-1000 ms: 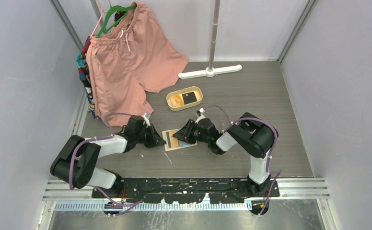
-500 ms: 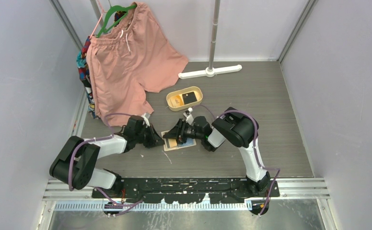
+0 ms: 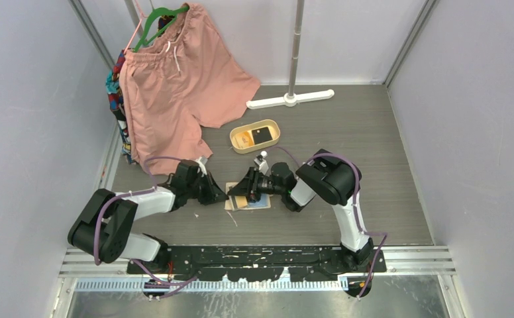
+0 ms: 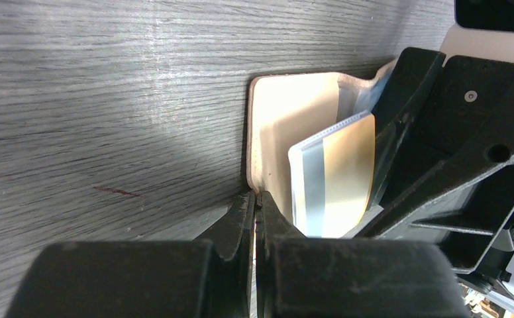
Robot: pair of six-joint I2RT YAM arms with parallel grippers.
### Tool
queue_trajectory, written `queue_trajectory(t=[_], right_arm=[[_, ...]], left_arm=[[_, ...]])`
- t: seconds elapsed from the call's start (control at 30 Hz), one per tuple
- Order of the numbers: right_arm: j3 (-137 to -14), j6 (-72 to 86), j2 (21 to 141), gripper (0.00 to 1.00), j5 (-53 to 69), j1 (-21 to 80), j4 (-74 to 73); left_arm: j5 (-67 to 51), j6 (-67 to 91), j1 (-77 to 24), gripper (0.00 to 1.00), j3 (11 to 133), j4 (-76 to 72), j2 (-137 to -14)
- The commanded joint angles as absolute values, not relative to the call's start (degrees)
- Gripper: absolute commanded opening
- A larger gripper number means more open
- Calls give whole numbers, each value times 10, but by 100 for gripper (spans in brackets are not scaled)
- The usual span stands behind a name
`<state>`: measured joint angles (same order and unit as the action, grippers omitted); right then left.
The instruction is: Take the credit cards out of the card holder
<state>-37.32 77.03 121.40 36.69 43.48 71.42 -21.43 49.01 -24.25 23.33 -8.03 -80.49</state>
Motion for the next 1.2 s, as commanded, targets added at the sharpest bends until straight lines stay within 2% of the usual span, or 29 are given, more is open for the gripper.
queue_trajectory(t=[0.0, 0.67, 1.17], right_arm=[[-346, 743, 1173, 43, 447, 440, 683], [-285, 710, 1165, 42, 474, 383, 680], [-268, 619, 1099, 40, 463, 357, 532]], left_arm=[[-141, 460, -252, 0, 207, -1, -838], [-140, 460, -254, 0, 213, -2, -849], [-140, 459, -256, 0, 215, -2, -854]])
